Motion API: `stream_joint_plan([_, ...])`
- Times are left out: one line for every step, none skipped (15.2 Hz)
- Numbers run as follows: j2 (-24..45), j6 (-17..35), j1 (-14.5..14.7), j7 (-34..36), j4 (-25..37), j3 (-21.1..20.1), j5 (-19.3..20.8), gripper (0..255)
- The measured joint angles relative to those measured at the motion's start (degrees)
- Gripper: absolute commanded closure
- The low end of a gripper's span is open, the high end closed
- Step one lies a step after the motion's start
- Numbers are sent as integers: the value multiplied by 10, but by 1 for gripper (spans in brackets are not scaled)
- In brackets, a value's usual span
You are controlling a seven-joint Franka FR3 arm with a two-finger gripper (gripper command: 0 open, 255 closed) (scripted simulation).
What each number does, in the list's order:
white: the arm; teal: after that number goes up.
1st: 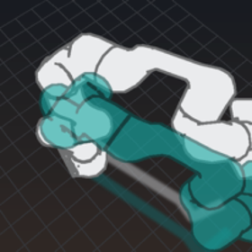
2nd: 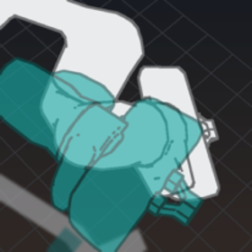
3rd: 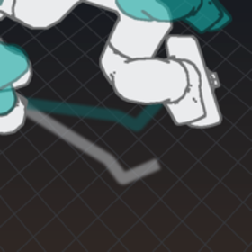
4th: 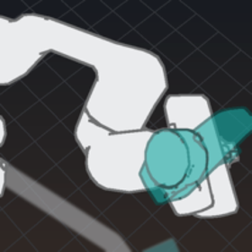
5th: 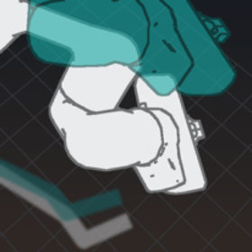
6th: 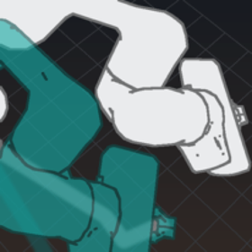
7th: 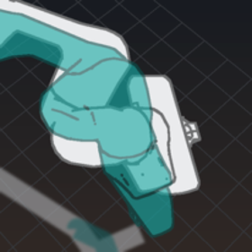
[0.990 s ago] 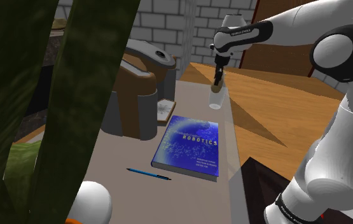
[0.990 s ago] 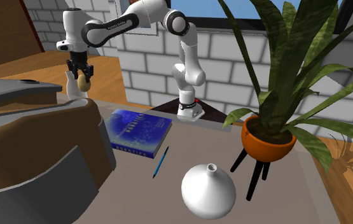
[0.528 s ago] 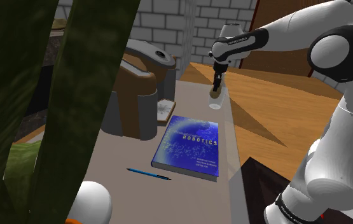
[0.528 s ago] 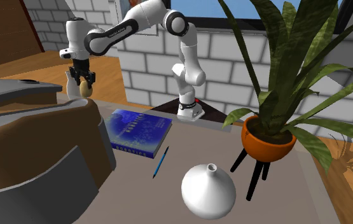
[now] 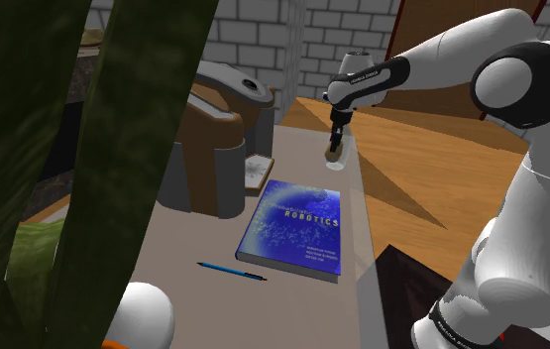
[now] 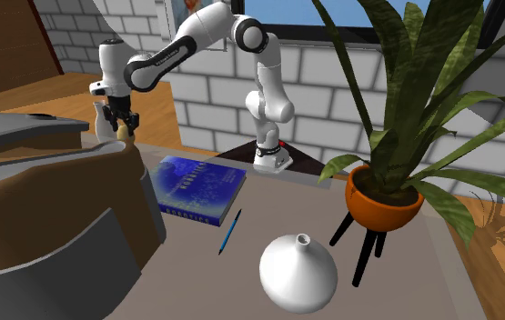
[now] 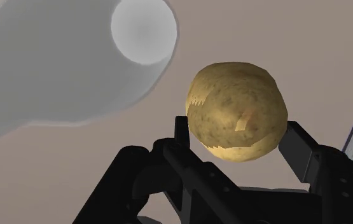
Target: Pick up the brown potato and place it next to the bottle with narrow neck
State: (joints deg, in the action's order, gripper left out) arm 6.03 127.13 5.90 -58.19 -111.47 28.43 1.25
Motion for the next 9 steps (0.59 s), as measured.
stream_joint_plan([1,7,0,1,-7,0,0,255])
stream_joint_plan([6,15,-1,-1,-10,0,-3,255])
stream_joint_plan([8,22,0,-1,-15,-1,-4,255])
stream_joint_plan([9,29,-1,-1,-21,-1,-5,255])
stream_joint_plan([11,36,-1,-2,-27,-1,-6,255])
stream_joint_plan([14,44,-1,-3,-31,-1,-8,255])
stream_joint_plan([19,51,-2,-4,-34,-2,-10,255])
stream_joint_plan([22,59,-3,-6,-39,-2,-13,255])
stream_joint_plan([26,66,-3,-7,-43,-2,-15,255])
